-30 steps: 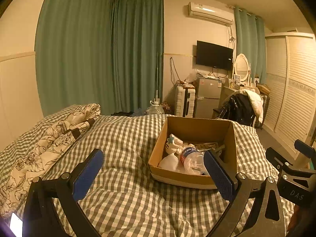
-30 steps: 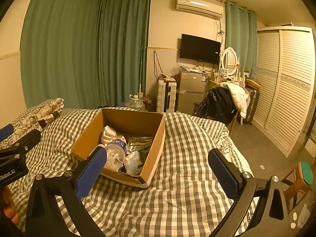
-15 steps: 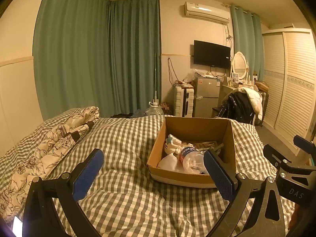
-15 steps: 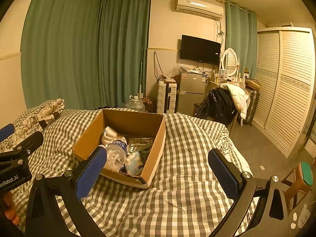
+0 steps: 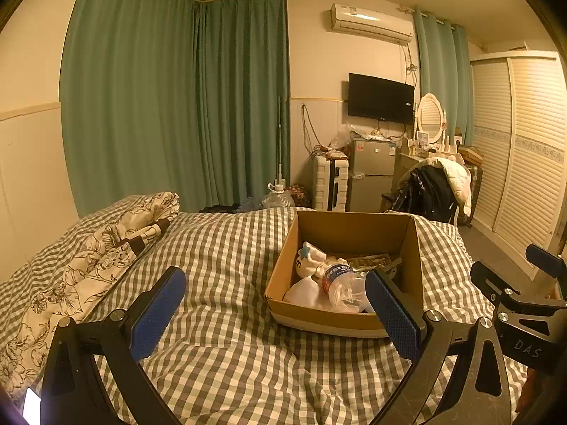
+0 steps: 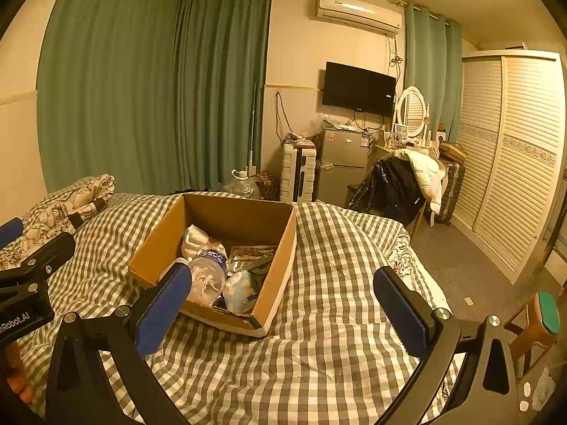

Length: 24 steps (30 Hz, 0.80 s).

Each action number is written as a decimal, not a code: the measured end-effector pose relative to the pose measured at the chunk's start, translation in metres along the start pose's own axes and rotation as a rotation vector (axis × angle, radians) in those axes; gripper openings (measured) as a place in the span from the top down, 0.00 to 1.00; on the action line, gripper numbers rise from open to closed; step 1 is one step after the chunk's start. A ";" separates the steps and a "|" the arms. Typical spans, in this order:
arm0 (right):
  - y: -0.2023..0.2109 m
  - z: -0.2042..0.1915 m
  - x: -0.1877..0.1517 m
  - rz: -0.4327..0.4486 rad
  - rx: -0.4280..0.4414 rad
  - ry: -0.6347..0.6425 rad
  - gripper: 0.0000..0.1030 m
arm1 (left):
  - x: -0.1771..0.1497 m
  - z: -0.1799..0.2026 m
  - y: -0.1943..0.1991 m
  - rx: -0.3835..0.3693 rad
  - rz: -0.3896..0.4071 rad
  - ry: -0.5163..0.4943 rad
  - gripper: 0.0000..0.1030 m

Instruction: Organize objects

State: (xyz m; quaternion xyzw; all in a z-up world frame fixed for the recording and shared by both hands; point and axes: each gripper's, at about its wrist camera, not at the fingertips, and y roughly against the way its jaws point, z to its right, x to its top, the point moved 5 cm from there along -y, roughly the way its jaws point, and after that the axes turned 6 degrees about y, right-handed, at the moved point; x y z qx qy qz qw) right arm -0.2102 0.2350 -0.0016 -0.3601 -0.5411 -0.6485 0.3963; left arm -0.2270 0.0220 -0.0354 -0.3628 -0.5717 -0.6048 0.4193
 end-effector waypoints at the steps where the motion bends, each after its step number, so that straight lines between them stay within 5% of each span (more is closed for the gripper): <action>1: 0.000 0.000 0.000 0.000 0.000 0.000 0.00 | 0.000 0.000 0.000 0.001 0.002 0.000 0.00; 24: 0.001 0.000 0.000 -0.002 -0.009 0.016 0.00 | 0.000 0.003 0.005 0.008 0.023 -0.013 0.00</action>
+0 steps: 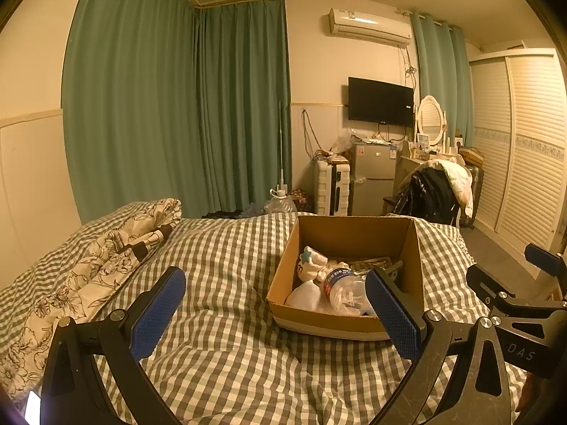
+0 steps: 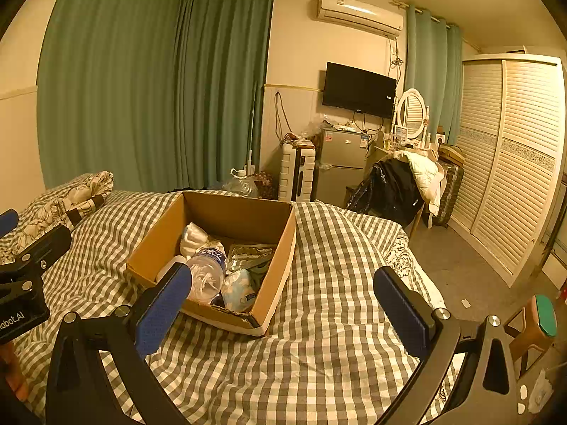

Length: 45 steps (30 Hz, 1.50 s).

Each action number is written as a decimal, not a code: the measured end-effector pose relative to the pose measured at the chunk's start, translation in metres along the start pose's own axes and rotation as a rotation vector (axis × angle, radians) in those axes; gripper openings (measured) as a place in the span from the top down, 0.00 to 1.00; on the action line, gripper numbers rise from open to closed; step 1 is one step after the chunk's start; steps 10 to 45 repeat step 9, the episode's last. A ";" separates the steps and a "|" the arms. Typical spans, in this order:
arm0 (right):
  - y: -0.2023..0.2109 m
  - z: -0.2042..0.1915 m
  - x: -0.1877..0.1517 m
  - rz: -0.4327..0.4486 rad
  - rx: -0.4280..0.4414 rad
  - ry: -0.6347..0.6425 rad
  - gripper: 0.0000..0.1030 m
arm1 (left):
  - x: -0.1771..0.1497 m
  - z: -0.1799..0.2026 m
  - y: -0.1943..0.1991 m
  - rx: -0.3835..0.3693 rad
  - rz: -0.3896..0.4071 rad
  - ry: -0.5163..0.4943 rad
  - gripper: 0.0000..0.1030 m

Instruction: Organize objects

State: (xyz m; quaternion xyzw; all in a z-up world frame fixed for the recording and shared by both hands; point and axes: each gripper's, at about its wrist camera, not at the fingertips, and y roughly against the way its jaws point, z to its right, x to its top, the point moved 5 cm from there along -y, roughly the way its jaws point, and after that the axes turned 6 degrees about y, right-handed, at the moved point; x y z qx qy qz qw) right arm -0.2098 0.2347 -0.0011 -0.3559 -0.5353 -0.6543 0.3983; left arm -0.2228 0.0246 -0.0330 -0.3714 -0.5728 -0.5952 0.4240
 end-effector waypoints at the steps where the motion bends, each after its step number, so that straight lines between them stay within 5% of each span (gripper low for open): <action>1: 0.000 0.000 0.000 -0.001 0.000 0.001 0.00 | 0.000 0.000 0.000 0.000 -0.001 0.001 0.00; 45: 0.000 -0.001 -0.001 -0.001 0.001 0.001 0.00 | -0.001 -0.002 0.001 0.010 0.005 0.006 0.00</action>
